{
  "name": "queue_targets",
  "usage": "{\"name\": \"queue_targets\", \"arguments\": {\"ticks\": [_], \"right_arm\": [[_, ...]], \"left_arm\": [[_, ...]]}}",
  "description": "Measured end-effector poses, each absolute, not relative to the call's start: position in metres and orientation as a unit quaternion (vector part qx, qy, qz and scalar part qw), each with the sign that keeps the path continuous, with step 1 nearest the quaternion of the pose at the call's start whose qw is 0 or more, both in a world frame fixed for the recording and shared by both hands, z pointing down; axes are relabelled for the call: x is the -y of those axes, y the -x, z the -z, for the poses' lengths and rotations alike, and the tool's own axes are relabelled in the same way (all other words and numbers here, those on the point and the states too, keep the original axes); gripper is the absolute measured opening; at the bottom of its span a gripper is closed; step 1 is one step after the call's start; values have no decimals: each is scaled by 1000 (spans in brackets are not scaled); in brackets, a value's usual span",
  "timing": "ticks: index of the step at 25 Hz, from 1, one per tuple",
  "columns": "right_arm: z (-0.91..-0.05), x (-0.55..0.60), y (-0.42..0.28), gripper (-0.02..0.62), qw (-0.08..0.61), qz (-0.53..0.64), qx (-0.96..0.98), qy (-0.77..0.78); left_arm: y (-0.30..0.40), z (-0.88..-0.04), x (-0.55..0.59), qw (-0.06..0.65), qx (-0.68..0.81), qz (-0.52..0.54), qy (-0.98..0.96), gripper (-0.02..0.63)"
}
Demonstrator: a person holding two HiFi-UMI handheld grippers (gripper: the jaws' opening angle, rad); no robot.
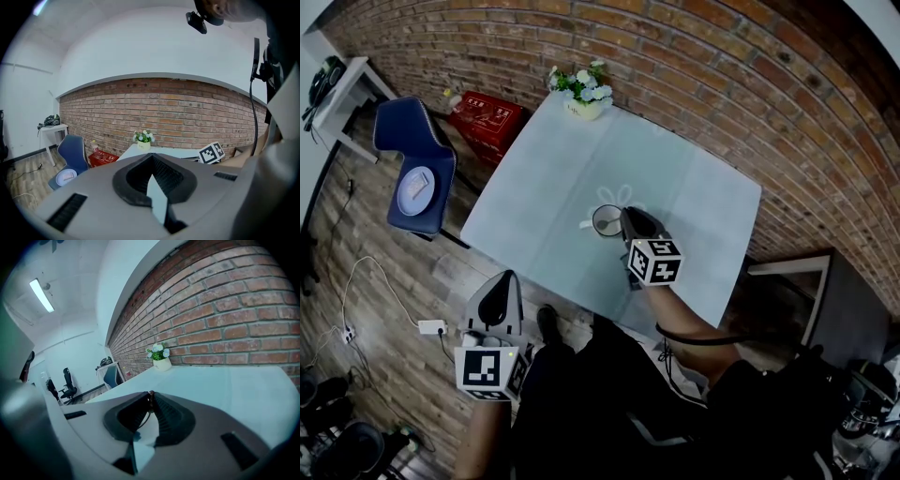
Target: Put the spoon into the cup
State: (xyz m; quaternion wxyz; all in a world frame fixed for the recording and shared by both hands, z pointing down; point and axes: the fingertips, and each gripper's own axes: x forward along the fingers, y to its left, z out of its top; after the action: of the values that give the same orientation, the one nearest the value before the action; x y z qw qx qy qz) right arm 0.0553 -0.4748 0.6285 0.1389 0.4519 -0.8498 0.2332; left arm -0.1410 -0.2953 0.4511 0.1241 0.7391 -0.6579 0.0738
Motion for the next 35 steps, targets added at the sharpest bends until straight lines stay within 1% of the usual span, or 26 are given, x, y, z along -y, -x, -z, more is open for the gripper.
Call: {"name": "queue_targets", "arguments": {"ticks": [3,4,6,7,10,15,18,21,23,29,35], "right_arm": [[-630,476,-55,55,151,-228,851,-449],[-631,476,-56,67,157,-227,850,-448],[-632,476,-57,134,165,-226,848,-450],[-631,476,-59,147,166,-225,847,-453],[-621,474,-62,160,162,-216,844,-464],[-593,468,-67,160,156,-186,840,-486],[-573,463,-69,142,145,-177,834,-502],[-553,454,-74,89,135,-176,821,-527],[-539,446,-80,66,129,-174,811,-544],[-484,420,-92,43,97,-154,790,-586],[-435,390,-96,34,89,-114,764,-629]], "left_arm": [[143,-451,296,126,653,-72,-743,9],[144,-452,296,126,651,-73,-745,9],[144,-454,298,124,645,-73,-750,9],[145,-454,299,124,642,-71,-754,9],[147,-452,305,120,629,-65,-765,9],[150,-447,318,120,605,-57,-785,9],[150,-442,328,115,581,-45,-805,9],[149,-438,337,108,556,-33,-823,9],[147,-437,341,106,541,-28,-834,9],[145,-433,365,102,493,-9,-864,9],[149,-432,382,107,469,-7,-876,9]]}}
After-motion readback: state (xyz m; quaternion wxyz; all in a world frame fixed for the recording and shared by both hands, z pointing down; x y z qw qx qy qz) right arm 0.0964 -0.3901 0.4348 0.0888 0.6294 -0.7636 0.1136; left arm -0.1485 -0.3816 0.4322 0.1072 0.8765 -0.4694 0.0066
